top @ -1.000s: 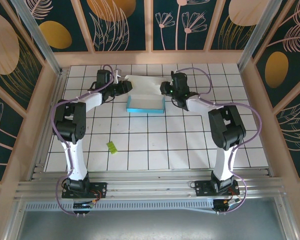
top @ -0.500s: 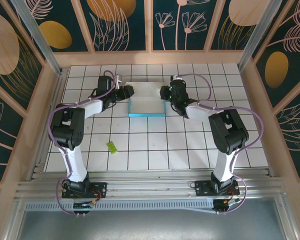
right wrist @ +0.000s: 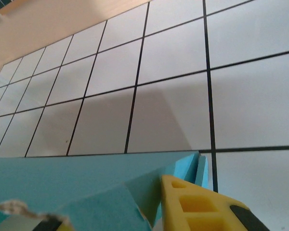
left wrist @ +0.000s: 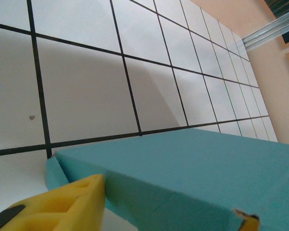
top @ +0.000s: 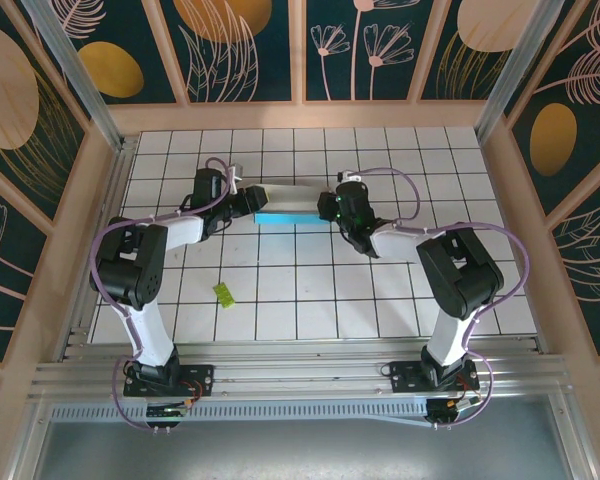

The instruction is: Fold the paper box

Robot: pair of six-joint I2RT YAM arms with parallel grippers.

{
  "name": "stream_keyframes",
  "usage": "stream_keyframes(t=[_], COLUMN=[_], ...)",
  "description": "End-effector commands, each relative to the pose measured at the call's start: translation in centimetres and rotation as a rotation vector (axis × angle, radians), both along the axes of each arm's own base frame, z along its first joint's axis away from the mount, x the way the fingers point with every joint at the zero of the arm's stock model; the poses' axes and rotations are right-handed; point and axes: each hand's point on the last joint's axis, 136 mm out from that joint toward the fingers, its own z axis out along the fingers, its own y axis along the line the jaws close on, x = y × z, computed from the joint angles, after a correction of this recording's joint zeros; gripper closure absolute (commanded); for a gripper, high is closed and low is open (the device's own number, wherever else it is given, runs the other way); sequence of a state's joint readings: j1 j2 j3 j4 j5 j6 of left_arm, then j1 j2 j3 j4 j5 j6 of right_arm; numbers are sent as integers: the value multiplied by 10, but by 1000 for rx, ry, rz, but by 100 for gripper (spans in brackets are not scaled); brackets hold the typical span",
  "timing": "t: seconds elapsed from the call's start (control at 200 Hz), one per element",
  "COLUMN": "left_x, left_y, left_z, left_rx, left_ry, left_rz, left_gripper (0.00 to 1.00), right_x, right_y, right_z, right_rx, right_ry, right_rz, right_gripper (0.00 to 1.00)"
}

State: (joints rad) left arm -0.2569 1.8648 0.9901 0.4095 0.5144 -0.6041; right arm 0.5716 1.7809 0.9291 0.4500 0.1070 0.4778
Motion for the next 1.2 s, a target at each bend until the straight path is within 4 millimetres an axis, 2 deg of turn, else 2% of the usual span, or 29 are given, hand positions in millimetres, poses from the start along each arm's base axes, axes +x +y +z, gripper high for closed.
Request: stream_keyframes(t=[0.0,0.175,0.3,0.43,0.465,0.491,0.501,0.521,0.601,0.811,1.041,1.196], left_x=[-23,-32,-39,-43,-45,-46,-47,-48,-53,-69,-77,-82], left_y=[-22,-27,-32,-28,-27,-27,-27,-26,-26,-29,-22,-20], left_z=[8,11,18,32,29,27,35,38,39,29,0,1], left_rx=[-58,-47,-38,-29,-21,-16,-19,-19,-21,-30,-11,-17], left_ry=[12,-12,-44,-85,-80,-75,-95,-102,-105,-87,-35,-52], left_rz=[-72,-99,-132,-125,-124,-122,-123,-123,-128,-137,-109,-100], left_gripper=[53,53,52,51,51,51,50,49,47,45,42,41], right_x=[-24,-32,-35,-40,-42,-44,-44,-45,-50,-63,-71,-75], right_y=[8,7,5,1,0,0,-1,-2,-3,-9,-11,-17], right_z=[-15,-16,-6,5,8,9,10,10,11,7,-6,-11], right_rx=[-10,-12,-8,-8,-6,-6,-5,-6,-3,0,-8,-19], right_ry=[48,49,30,14,8,6,4,6,7,26,53,61], right_rz=[39,42,40,38,41,44,43,43,49,51,59,43], right_gripper=[80,79,77,73,71,71,70,69,67,64,61,59])
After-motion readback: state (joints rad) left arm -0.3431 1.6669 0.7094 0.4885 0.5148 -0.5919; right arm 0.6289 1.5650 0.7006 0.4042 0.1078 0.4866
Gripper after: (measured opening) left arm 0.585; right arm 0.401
